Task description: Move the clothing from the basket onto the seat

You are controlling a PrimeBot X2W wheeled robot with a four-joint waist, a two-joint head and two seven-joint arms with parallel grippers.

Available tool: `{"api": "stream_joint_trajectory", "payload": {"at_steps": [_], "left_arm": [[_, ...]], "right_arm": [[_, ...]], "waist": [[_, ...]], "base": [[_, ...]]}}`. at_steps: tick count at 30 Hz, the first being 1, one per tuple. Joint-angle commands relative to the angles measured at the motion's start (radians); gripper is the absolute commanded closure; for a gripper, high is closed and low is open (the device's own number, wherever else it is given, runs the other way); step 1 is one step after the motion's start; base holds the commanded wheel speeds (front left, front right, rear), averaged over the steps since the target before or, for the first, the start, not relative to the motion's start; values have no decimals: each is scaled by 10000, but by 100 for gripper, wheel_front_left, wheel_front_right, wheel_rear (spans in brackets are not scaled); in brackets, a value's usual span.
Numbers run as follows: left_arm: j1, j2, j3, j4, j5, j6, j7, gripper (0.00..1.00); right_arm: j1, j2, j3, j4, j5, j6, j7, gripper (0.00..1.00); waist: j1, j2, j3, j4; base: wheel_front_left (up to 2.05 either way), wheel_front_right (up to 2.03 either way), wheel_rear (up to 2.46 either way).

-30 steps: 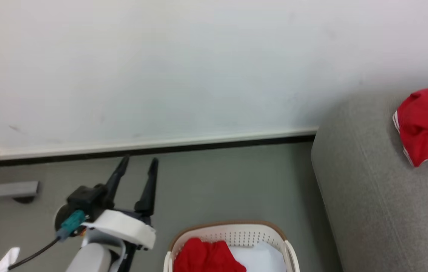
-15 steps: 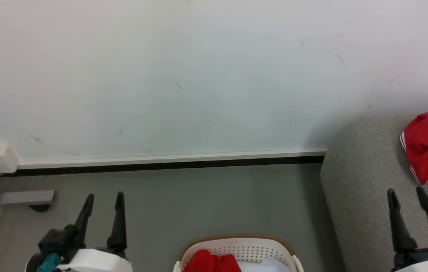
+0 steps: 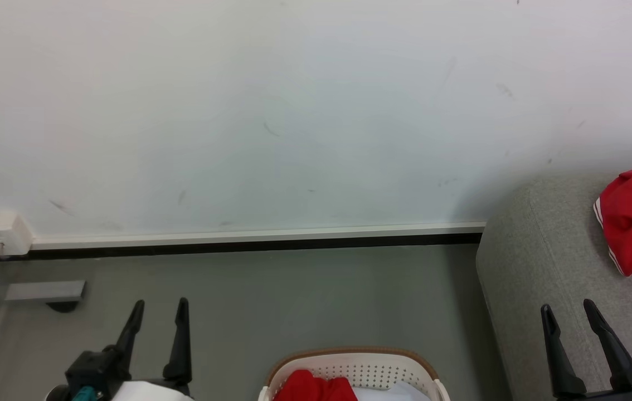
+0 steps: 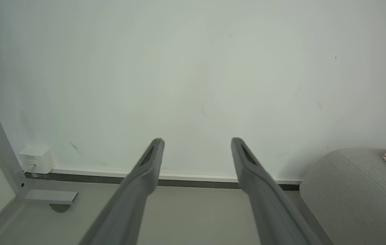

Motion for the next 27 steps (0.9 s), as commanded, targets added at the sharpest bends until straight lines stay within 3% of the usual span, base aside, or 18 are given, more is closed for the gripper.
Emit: {"api": "stream_joint_trajectory", "payload": {"at_steps": [1, 17, 27], "left_arm": [[13, -33, 44, 56, 188, -72, -4, 0], [-280, -97, 25, 324, 279, -290, -4, 0], [-859, -100, -595, 647, -88, -315, -4, 0]], "right_arm": [[-83, -109, -24, -39, -70, -22, -27, 0], [-413, -230, 116, 114, 111, -22, -28, 0], [-894, -510, 118, -25, 193, -22, -29, 0]], "waist": [[0, 0, -3, 3], [0, 0, 74, 0], [0, 0, 700, -332]], "base": [[0, 0, 0], [0, 0, 0], [0, 0, 0]]}}
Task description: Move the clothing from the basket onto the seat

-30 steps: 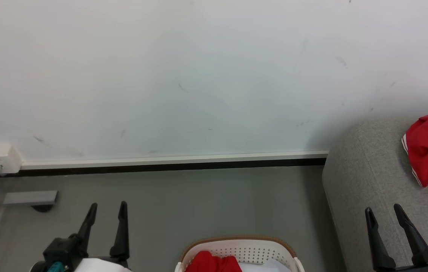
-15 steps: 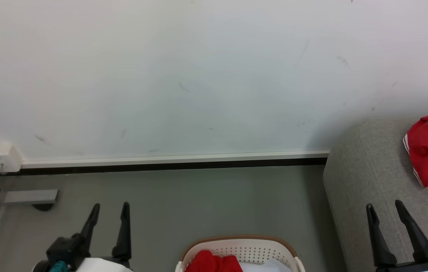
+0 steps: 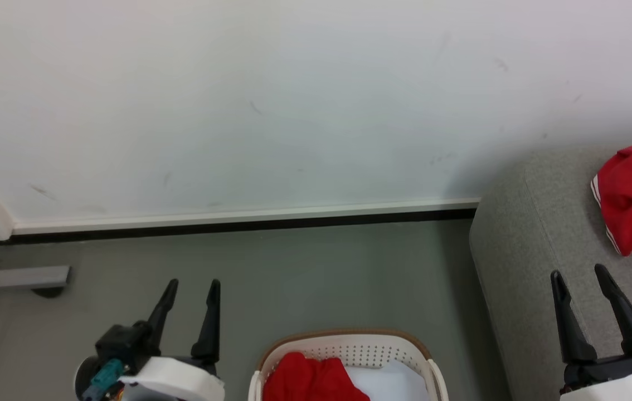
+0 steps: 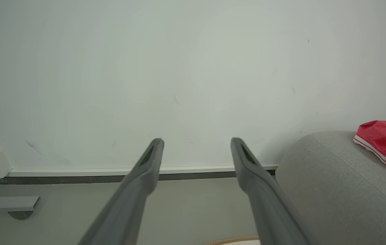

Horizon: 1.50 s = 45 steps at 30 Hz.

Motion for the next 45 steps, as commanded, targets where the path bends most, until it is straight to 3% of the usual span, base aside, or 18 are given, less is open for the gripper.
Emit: {"api": "stream_joint_trajectory", "payload": {"at_steps": [1, 12, 33, 45], "left_arm": [[-273, 32, -62, 93, -294, 81, -4, 0], [-2118, 40, -1384, 2113, -372, 270, -4, 0], [-5797, 581, -2979, 8249, 741, -268, 359, 0], [-7187, 1308, -3708, 9658, 1359, -4, 1163, 0]], "right_arm": [[-241, -91, -32, -70, 29, -22, -27, 0], [-1635, -172, -92, -321, 167, -22, -25, 0], [-3582, 675, -483, -1274, 457, -22, -26, 0], [-4376, 1237, -407, -1651, 661, -22, -26, 0]], "waist": [[0, 0, 362, -174], [0, 0, 2582, -1050], [0, 0, 6207, -3037], [0, 0, 8069, -4145]], "base": [[0, 0, 0], [0, 0, 0], [0, 0, 0], [0, 0, 0]]}}
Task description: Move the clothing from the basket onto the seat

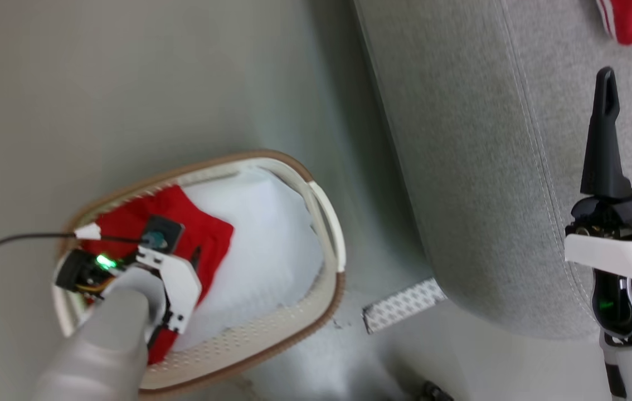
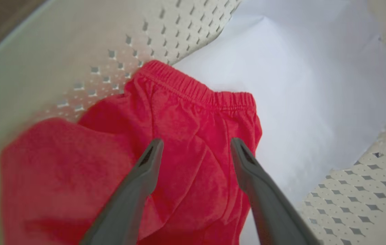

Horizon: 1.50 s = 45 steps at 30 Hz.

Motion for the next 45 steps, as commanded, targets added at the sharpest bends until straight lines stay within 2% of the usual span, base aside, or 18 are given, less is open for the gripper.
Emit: {"api": "stream_joint_trajectory", "payload": {"at_steps": [1, 8, 12, 17, 18, 19, 20, 26, 33, 39, 45], "left_arm": [[-240, 209, -60, 84, 92, 60, 70, 0], [-640, 627, -816, 246, 813, 303, 884, 0], [-791, 755, -1272, 285, 1238, 660, 1533, 0], [-623, 769, -1593, 322, 1347, 576, 2103, 0], [-608, 766, -1607, 321, 1308, 578, 2081, 18], [-585, 755, -1594, 321, 1243, 562, 2063, 71], [-555, 747, -1564, 321, 1171, 552, 1996, 100], [-361, 457, -1398, 300, 823, 666, 1257, 100], [-56, -186, -1243, 297, 335, 404, 399, 100], [445, -810, -1182, 286, -146, 52, -422, 100], [1217, -1123, -1097, -46, -848, -222, -997, 100]], "right_arm": [[-232, 111, -21, -102, 55, -22, -29, 0], [-441, 302, 68, -64, 129, -22, -28, 0], [-512, 367, 126, 4, 146, -22, -29, 0], [-516, 405, 142, 119, 154, -22, -28, 0], [-507, 410, 141, 145, 152, -22, -28, 0], [-499, 412, 130, 171, 156, -22, -29, 0], [-494, 415, 125, 202, 159, -22, -29, 0], [-331, 421, -127, 281, -35, -22, -28, 0], [-9, 134, -366, 321, -323, -22, -29, 0], [629, -382, -664, 509, -459, -22, -29, 0], [1386, -906, -780, 706, -608, -22, -30, 0]], "waist": [[-2, 0, 688, -525], [-2, 0, 1320, -873], [-2, 0, 1465, -958], [-2, 0, 1445, -993], [-2, 0, 1425, -996], [-2, 0, 1403, -998], [-2, 0, 1368, -1004], [-2, 0, 749, -809], [-2, 0, -537, -207], [-2, 0, -2218, 622], [-2, 0, -3951, 1390]], "base": [[0, 0, 0], [0, 0, 0], [0, 0, 0], [0, 0, 0], [0, 0, 0], [0, 0, 0], [0, 0, 0], [0, 0, 0], [0, 0, 0], [0, 0, 0], [0, 0, 0]]}}
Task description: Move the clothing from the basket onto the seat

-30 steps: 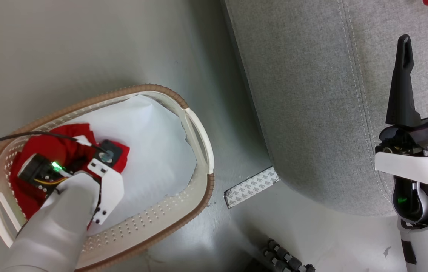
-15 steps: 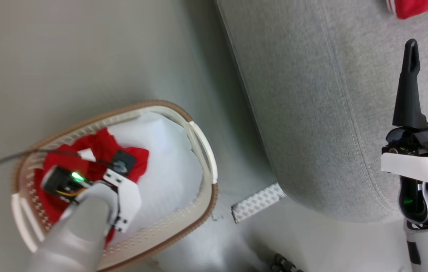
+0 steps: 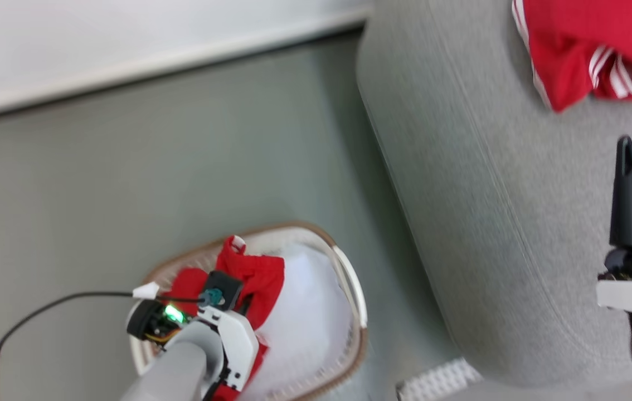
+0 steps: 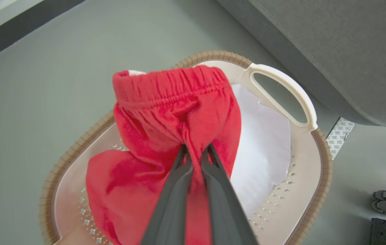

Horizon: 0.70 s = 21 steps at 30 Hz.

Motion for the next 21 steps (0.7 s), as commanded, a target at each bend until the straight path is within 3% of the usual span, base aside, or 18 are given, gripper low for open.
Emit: {"api": "stream_joint_trajectory", "payload": {"at_steps": [1, 10, 21], "left_arm": [[260, -41, 25, -149, -286, -51, -94, 100], [1310, -32, -565, -2891, -2089, -208, -203, 100], [1754, -35, -198, -5801, -2253, -172, -208, 100]], "right_arm": [[248, -186, -69, 46, -17, -22, -28, 0], [1417, -623, -259, 214, -81, -22, -28, 0], [2343, -679, -285, 371, -78, -22, -28, 0]], "waist": [[1, 0, -1461, 961], [1, 0, -3100, 2229], [1, 0, -4421, 3163]], "base": [[0, 0, 0], [0, 0, 0], [0, 0, 0]]}}
